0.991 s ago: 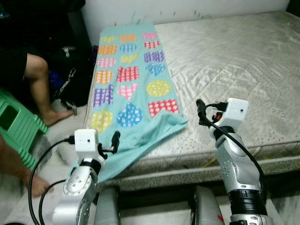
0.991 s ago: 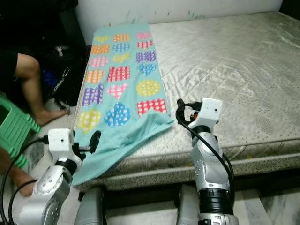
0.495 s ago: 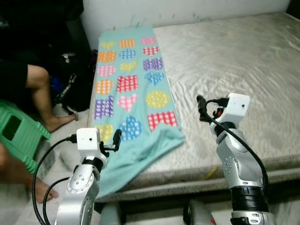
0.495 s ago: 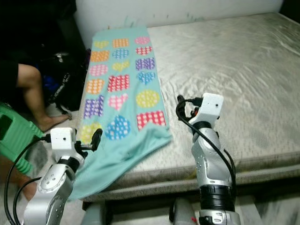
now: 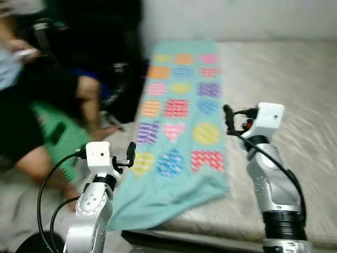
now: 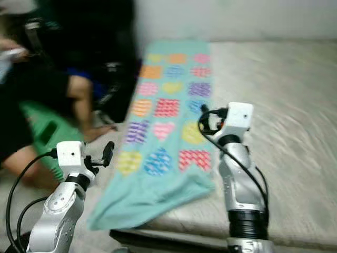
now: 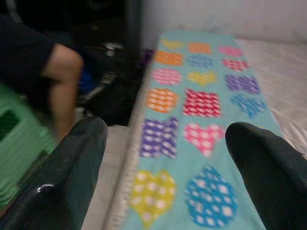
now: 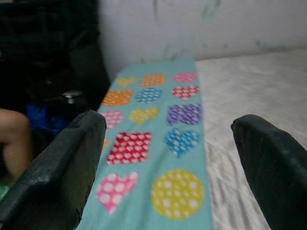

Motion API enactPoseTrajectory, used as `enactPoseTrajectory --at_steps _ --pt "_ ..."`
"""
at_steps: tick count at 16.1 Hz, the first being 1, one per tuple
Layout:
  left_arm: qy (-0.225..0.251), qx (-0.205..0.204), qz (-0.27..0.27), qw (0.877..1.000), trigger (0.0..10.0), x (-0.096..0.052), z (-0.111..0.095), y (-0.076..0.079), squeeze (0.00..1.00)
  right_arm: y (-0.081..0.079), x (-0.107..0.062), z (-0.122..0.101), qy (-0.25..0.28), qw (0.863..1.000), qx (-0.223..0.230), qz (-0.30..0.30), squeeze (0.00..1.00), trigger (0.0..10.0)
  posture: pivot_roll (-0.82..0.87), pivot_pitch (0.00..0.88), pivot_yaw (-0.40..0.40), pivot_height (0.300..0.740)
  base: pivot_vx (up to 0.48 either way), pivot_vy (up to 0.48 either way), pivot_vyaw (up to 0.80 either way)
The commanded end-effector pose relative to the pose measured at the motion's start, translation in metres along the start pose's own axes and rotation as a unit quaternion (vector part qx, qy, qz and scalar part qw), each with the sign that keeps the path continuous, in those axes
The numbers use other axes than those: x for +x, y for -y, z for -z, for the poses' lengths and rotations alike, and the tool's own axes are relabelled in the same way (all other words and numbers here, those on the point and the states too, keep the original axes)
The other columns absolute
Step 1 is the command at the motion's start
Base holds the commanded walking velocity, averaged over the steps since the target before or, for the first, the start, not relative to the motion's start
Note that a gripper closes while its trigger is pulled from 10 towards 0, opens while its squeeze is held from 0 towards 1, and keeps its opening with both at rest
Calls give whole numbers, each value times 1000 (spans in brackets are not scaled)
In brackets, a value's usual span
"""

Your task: Clean up the room

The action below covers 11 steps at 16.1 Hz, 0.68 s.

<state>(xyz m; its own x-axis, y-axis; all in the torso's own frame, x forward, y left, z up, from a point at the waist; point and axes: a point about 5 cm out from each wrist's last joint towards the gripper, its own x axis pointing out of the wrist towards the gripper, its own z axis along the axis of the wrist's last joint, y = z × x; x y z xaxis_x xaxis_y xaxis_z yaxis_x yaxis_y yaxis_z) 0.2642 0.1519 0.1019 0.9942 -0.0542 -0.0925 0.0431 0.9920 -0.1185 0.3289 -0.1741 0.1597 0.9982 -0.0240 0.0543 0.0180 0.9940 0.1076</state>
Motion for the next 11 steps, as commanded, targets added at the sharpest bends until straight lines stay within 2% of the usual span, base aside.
enactPoseTrajectory --at_steps 1,6,9,11 --pt "-5 2 -7 1000 10000 0 2 -5 0 -4 2 0 -2 1000 5 -4 0 10000 -123 0 77 740 0 0 0" --pt "-5 -12 7 1000 10000 4 2 2 0 -4 1 -3 6 1000 3 0 0 10000 -136 0 72 740 0 0 0" --pt "-5 -14 8 1000 10000 4 3 2 0 -6 -6 5 -4 1000 14 1 0 10000 -138 0 65 740 0 0 0" --pt "-7 -20 4 1000 10000 2 3 1 0 -14 -17 19 -25 999 13 -15 0 10000 -132 0 62 740 0 0 0"
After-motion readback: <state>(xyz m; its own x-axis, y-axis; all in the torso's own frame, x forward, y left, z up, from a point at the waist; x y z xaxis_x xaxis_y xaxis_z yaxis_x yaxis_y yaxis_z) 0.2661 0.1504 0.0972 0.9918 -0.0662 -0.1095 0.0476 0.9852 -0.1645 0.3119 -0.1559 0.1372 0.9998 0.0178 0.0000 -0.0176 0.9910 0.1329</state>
